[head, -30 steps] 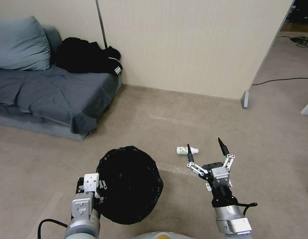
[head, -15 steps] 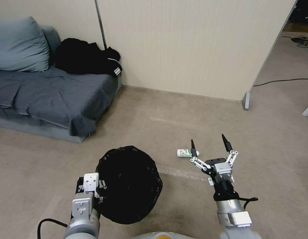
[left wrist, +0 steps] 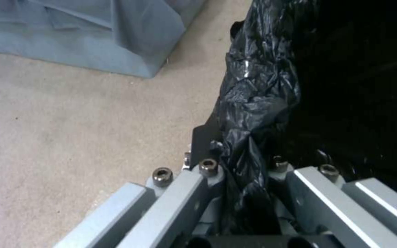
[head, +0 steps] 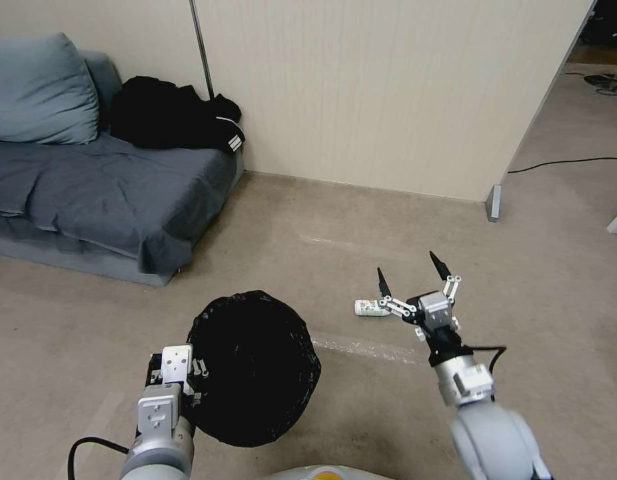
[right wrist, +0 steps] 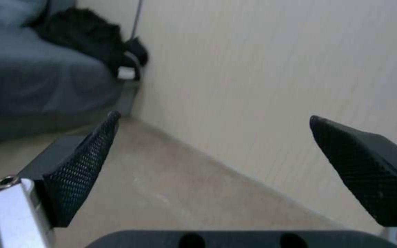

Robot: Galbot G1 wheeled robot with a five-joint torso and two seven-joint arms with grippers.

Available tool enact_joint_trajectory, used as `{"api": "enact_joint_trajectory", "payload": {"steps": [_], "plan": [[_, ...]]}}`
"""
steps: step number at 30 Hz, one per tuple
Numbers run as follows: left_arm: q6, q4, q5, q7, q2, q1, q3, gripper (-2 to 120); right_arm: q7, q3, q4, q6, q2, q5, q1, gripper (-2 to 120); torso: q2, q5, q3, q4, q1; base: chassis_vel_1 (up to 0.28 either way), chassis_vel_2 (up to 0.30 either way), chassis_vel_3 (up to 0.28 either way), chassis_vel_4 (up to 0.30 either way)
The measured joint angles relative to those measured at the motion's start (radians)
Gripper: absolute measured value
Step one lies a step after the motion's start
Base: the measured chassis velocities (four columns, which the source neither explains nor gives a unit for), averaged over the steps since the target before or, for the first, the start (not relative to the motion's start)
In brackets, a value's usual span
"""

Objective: Pick up the trash bin, then pick up the garbage from the floor and place it into the trash bin.

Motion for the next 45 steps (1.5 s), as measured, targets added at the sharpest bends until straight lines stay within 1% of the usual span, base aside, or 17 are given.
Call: {"api": "enact_joint_trajectory", "payload": {"steps": [2,3,6,11,17,19,21,23,24,26,30,31,32,33,39,45], "plan": [[0.0,0.0,0.002,0.0,-0.001,0.001,-0.001,1,-0.059,-0.002,-0.047,-0.011,-0.033,0.01,0.023,100,0.0,-0.0001,0.0,-0.0001,0.0,0.0,0.0,0.0,0.0],[0.0,0.0,0.002,0.0,-0.001,0.001,-0.001,1,-0.059,-0.002,-0.047,-0.011,-0.033,0.01,0.023,100,0.0,-0.0001,0.0,-0.0001,0.0,0.0,0.0,0.0,0.0],[0.001,0.0,0.003,0.0,-0.004,-0.002,-0.001,1,-0.094,-0.02,-0.107,-0.008,-0.062,0.004,0.052,100,0.0,-0.0001,0.0,0.0,0.0,0.0,0.0,0.0,0.0],[0.001,0.0,0.005,0.0,-0.004,-0.001,-0.004,1,-0.125,-0.042,-0.159,-0.001,-0.076,-0.011,0.075,100,0.0,-0.0001,0.0,0.0,0.0,0.0,0.0,0.0,0.0],[0.001,0.0,0.004,-0.001,-0.002,-0.001,-0.011,1,-0.168,-0.048,-0.187,0.014,-0.09,-0.027,0.093,100,0.0,-0.0001,0.0,0.0,0.0,0.0,0.0,0.0,0.0],[0.001,0.0,0.003,-0.001,0.001,-0.001,-0.014,1,-0.214,-0.05,-0.223,0.031,-0.107,-0.055,0.116,100,0.0,-0.0002,0.0,0.0,0.0,0.0,0.0,0.0,0.0],[0.001,0.0,0.003,-0.001,0.002,-0.001,-0.014,1,-0.233,-0.048,-0.24,0.039,-0.112,-0.071,0.124,100,0.0,-0.0002,0.0,0.0001,0.0,0.0,0.0,0.0,0.0],[0.001,0.0,0.003,-0.001,0.005,0.0,-0.016,1,-0.296,-0.025,-0.285,0.079,-0.115,-0.139,0.145,100,0.0,-0.0002,0.0,0.0,0.0,0.0,0.0,0.0,0.0],[0.001,0.0,0.003,-0.001,0.005,0.0,-0.016,1,-0.296,-0.025,-0.285,0.079,-0.115,-0.139,0.145,100,0.0,-0.0002,0.0,0.0,0.0,0.0,0.0,0.0,0.0],[0.001,0.0,0.003,0.0,0.005,0.0,-0.016,1,-0.35,-0.003,-0.318,0.11,-0.118,-0.191,0.164,100,0.0,-0.0001,0.0,0.0,0.0,0.0,0.0,0.0,0.0],[0.001,0.0,0.003,0.0,0.005,-0.002,-0.016,1,-0.418,0.016,-0.362,0.138,-0.136,-0.211,0.185,100,0.0,-0.0001,0.0,0.0,0.0,0.0,0.0,0.0,0.0],[0.001,0.0,0.003,0.0,0.005,-0.002,-0.016,1,-0.418,0.016,-0.362,0.138,-0.136,-0.211,0.185,100,0.0,-0.0001,0.0,0.0,0.0,0.0,0.0,0.0,0.0],[0.001,0.0,0.003,0.001,0.004,-0.004,-0.016,1,-0.46,0.027,-0.388,0.161,-0.143,-0.221,0.2,100,0.0,0.0,0.0,-0.0001,0.0,0.0,0.0,0.0,0.0],[0.001,0.0,0.003,0.001,0.004,-0.006,-0.016,1,-0.478,0.032,-0.402,0.169,-0.15,-0.226,0.208,100,0.0,-0.0001,0.0,0.0,0.0,0.0,0.0,0.0,0.0],[0.003,0.0,0.0,0.004,0.001,-0.014,-0.017,1,-0.512,0.035,-0.482,0.19,-0.18,-0.225,0.263,100,0.0,-0.0001,0.0,0.0001,0.0,0.0,0.0,0.0,0.0],[0.003,0.0,-0.001,0.005,0.002,-0.017,-0.018,1,-0.525,0.024,-0.553,0.19,-0.186,-0.199,0.316,100,0.0,-0.0001,0.0,0.0,0.0,0.0,0.0,0.0,0.0]]}}
